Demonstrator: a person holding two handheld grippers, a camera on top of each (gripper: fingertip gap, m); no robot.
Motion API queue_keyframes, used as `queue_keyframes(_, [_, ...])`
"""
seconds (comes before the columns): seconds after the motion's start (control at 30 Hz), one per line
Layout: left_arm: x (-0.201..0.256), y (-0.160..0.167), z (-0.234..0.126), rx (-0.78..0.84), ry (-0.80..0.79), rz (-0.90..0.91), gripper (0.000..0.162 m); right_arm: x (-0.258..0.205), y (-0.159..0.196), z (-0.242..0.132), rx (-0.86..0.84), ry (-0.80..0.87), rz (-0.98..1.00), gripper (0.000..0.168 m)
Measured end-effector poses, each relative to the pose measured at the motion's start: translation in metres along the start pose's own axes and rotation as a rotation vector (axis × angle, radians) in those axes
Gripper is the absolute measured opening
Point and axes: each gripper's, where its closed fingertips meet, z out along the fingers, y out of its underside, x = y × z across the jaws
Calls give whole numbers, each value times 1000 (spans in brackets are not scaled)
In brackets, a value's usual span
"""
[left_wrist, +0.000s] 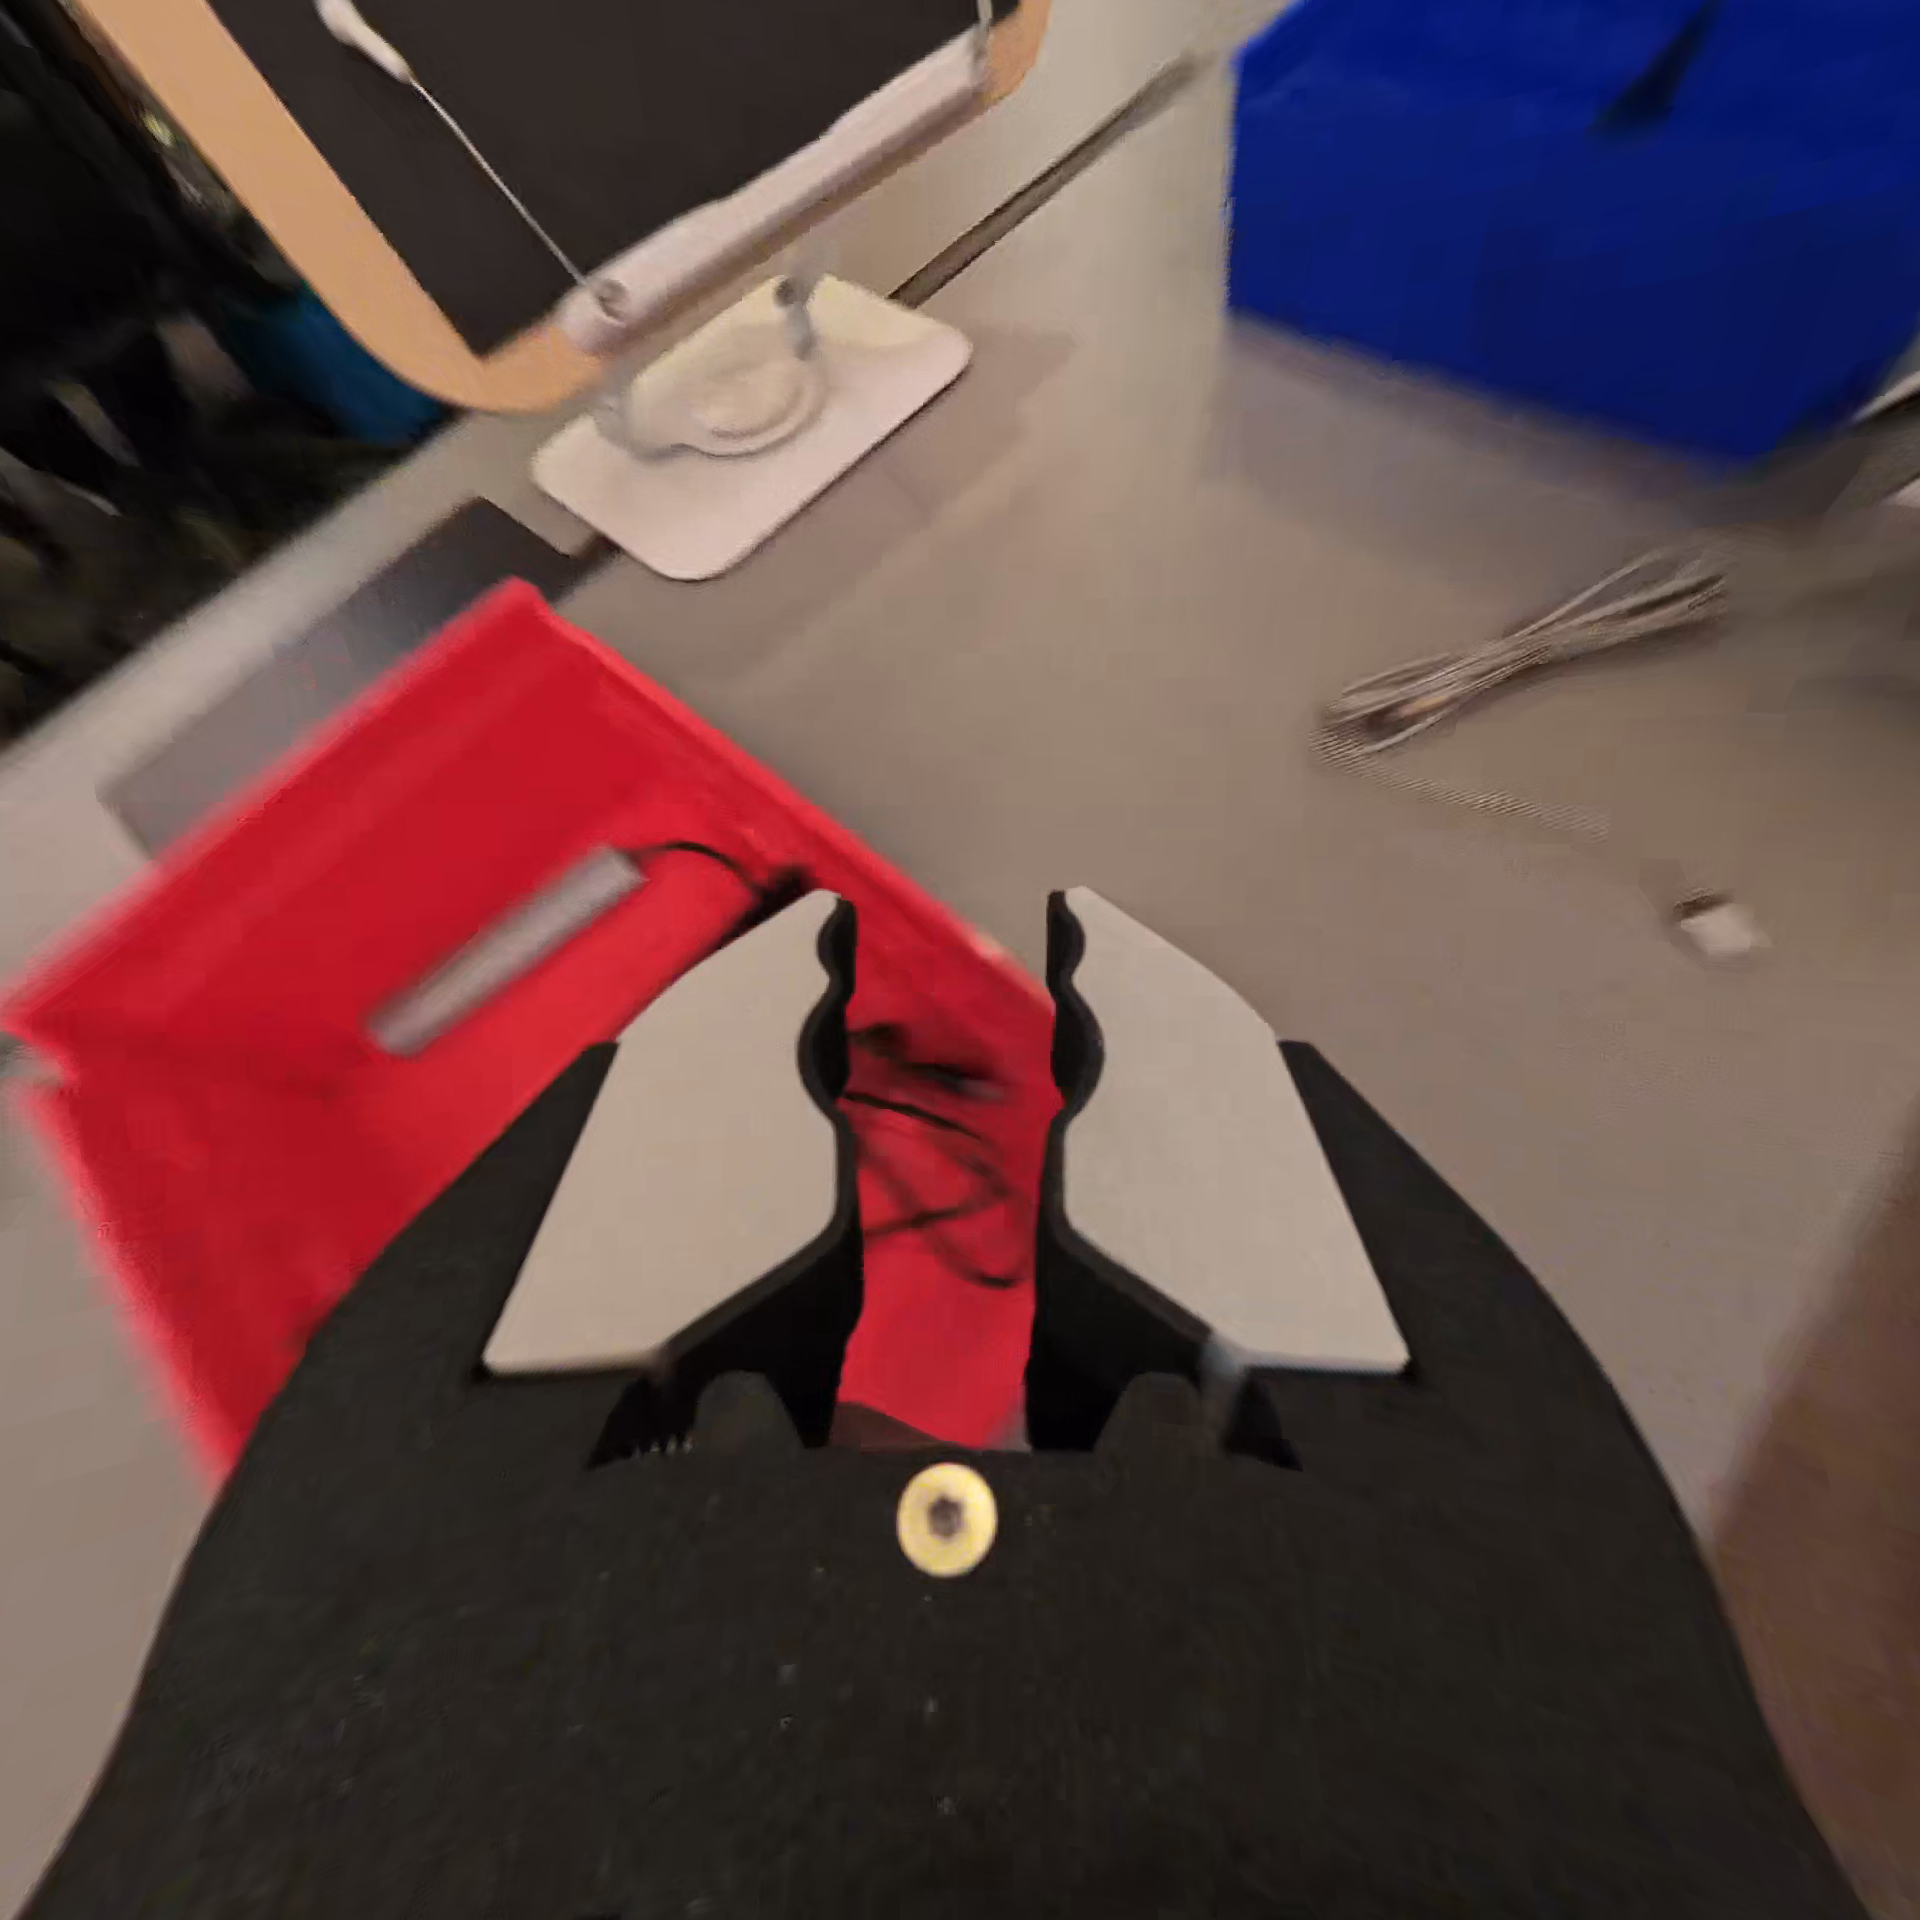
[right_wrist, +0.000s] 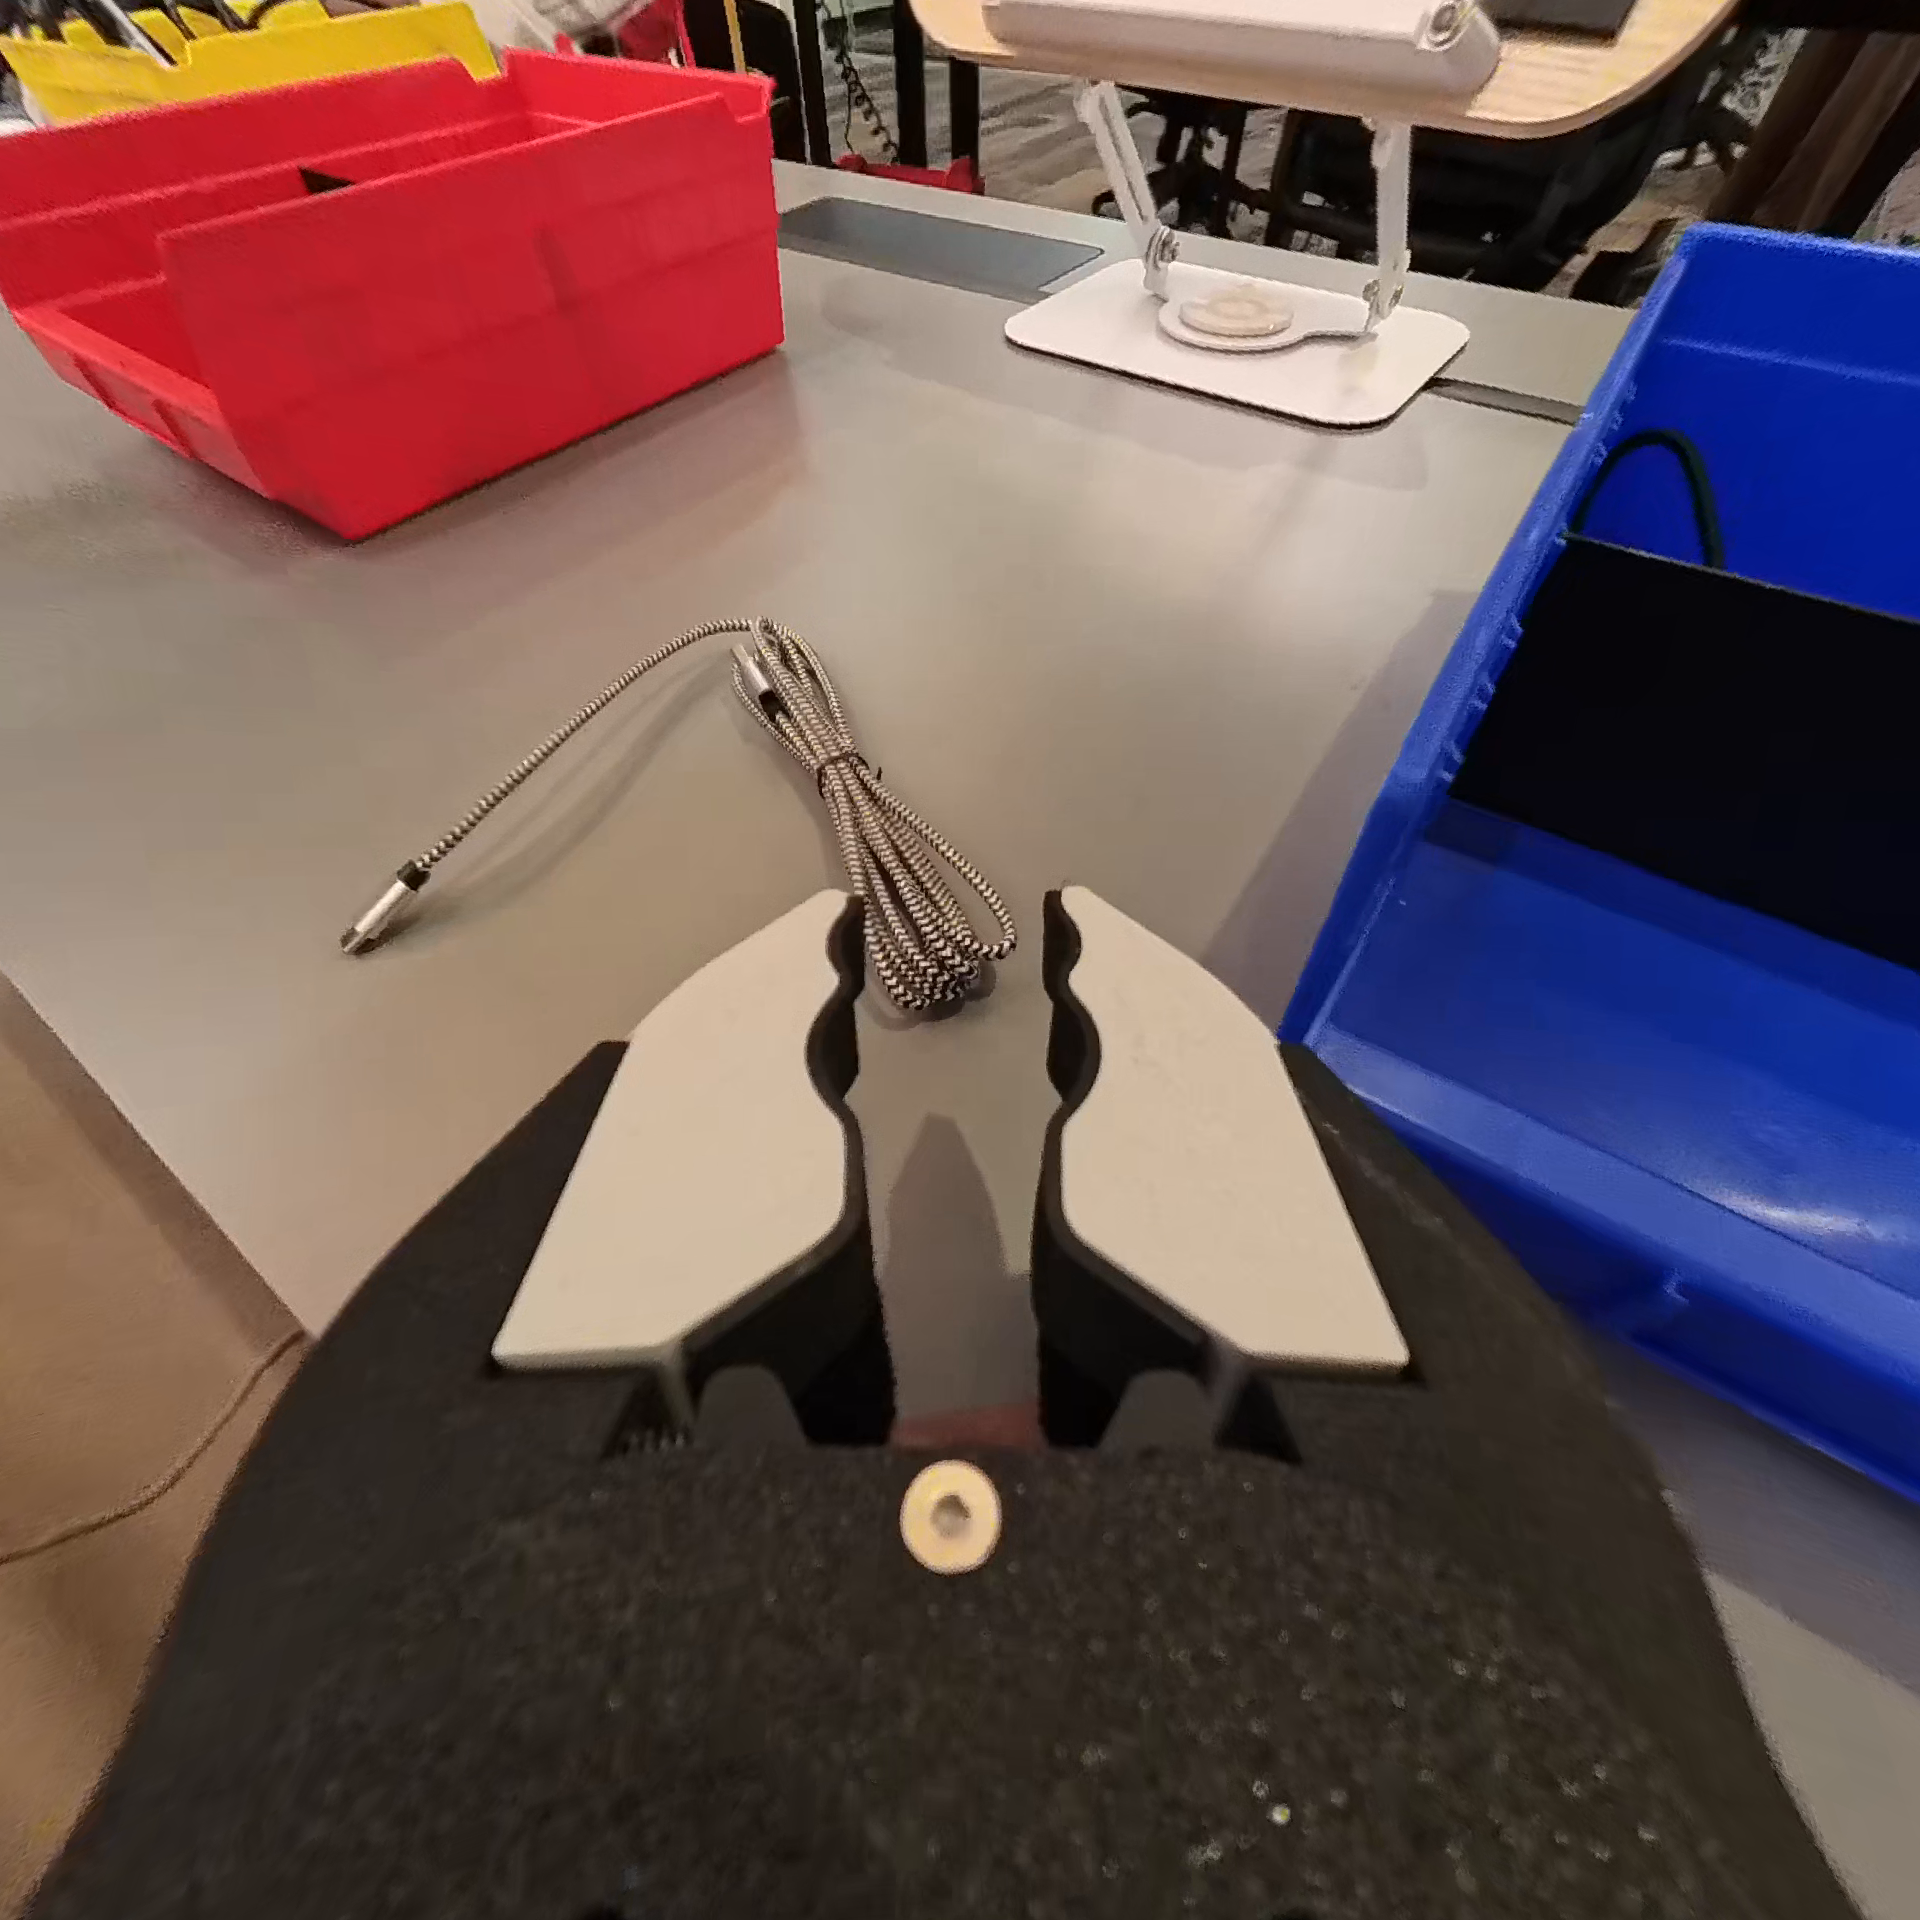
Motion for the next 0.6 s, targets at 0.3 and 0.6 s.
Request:
queue_keyframes(0.3, [-133, 45, 128, -455, 133, 484, 36, 15, -3, -1, 24, 14, 47, 32])
queue_keyframes(0.6, [-130, 78, 176, -540, 316, 491, 37, 11, -7, -10, 76, -26, 71, 32])
